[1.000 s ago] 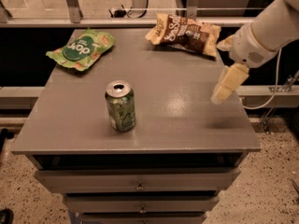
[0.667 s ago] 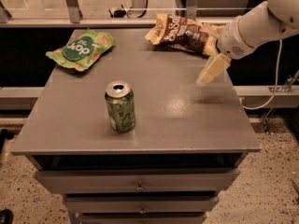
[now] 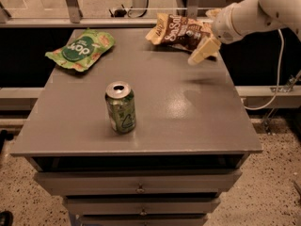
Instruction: Move brown chip bag near green can
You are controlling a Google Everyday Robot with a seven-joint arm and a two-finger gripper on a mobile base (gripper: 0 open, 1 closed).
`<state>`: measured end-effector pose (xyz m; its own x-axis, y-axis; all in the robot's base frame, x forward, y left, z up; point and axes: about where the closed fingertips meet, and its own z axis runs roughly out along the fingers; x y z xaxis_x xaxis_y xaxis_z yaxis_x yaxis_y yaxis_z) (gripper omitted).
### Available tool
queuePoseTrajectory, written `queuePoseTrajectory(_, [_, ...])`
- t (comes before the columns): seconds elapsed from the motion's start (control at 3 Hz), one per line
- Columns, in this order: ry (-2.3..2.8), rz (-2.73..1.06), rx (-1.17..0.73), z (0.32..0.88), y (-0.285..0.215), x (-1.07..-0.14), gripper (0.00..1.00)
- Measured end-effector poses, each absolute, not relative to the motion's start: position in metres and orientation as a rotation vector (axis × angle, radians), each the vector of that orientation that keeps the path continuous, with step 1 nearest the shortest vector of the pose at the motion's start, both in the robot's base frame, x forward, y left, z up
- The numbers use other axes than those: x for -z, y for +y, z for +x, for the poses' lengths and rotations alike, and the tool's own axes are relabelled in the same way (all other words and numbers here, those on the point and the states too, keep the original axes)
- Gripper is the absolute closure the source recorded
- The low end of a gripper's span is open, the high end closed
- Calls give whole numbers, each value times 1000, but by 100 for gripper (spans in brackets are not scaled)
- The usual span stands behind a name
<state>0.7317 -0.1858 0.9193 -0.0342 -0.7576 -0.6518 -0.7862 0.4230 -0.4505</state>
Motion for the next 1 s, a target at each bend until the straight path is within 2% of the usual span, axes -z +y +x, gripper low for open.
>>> queuePoseTrajectory(0.33, [1801, -1214, -55, 778, -195, -918, 0])
queuePoseTrajectory(1.0, [1885, -1125, -39, 815, -206, -892, 3])
